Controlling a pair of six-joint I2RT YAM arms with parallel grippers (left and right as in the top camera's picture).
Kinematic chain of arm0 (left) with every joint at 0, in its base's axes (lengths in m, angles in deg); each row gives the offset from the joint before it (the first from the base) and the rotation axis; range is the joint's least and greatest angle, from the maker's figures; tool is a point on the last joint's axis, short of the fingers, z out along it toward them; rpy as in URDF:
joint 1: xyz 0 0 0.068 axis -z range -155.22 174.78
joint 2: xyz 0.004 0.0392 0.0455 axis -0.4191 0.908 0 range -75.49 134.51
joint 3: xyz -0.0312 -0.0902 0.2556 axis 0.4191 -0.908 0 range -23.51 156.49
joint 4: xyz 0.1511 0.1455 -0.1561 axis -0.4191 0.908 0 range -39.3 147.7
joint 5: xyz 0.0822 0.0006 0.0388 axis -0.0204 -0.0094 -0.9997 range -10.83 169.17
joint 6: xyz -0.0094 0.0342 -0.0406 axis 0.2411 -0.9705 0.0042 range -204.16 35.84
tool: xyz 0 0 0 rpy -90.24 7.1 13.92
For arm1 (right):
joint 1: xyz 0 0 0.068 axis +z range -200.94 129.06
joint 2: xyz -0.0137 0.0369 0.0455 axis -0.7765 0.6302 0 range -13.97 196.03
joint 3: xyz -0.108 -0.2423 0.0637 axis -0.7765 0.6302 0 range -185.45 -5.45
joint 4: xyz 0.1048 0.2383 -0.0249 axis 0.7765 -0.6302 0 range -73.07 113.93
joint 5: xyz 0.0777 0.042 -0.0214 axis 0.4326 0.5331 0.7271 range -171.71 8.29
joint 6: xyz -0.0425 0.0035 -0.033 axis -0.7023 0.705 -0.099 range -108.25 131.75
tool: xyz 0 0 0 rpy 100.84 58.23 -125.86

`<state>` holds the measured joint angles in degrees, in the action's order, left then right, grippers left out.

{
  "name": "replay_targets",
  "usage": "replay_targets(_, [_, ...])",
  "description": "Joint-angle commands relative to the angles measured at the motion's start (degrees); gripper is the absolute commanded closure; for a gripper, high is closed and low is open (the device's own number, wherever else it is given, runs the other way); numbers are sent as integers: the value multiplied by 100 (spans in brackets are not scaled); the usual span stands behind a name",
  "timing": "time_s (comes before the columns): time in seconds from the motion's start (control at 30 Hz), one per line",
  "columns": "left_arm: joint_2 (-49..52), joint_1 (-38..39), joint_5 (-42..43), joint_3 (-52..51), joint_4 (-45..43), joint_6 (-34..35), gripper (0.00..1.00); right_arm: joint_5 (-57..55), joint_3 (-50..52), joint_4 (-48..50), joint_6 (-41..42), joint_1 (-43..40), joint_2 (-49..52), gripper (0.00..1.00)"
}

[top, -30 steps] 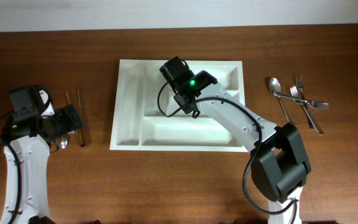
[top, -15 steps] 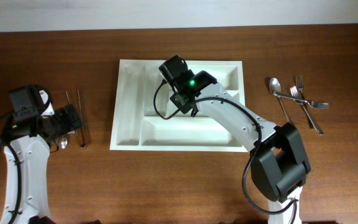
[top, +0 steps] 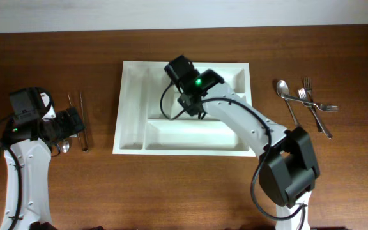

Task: Pack container
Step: 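Return the right gripper to the cutlery pile right of the tray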

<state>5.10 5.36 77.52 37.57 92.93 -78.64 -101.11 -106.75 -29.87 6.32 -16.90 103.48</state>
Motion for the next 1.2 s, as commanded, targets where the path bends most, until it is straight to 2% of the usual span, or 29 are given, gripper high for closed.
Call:
replay_targets(0.0, [24,-31,83,122,-17,-70,1,-269,-455,-20,297,-466,-717,71])
replay_targets(0.13, [24,-28,83,122,-15,-70,1,-234,-568,-22,295,-1268,-1117,56])
replay_targets(0.23, [24,-31,83,122,-15,-70,1,72,-566,-133,293,-2087,-1176,50])
replay_targets(0.4, [24,-28,83,122,-15,-70,1,1204,-444,-435,295,-3410,-907,49])
replay_targets(0.53, [24,-28,83,122,-15,-70,1,2177,-424,-605,291,-4100,-466,47])
replay_targets(0.7, [24,-31,83,122,-15,-70,1,2247,-424,-892,7,-4354,44,48])
replay_targets(0.87, [24,-28,83,122,-15,-70,1,1676,-424,-944,-144,-4197,501,48])
replay_targets(1.03, [24,-28,83,122,-15,-70,1,509,-424,-966,-87,-4041,1040,59])
replay_targets(1.17, [24,-31,83,122,-15,-70,1,321,-424,-1040,203,-4076,1287,63])
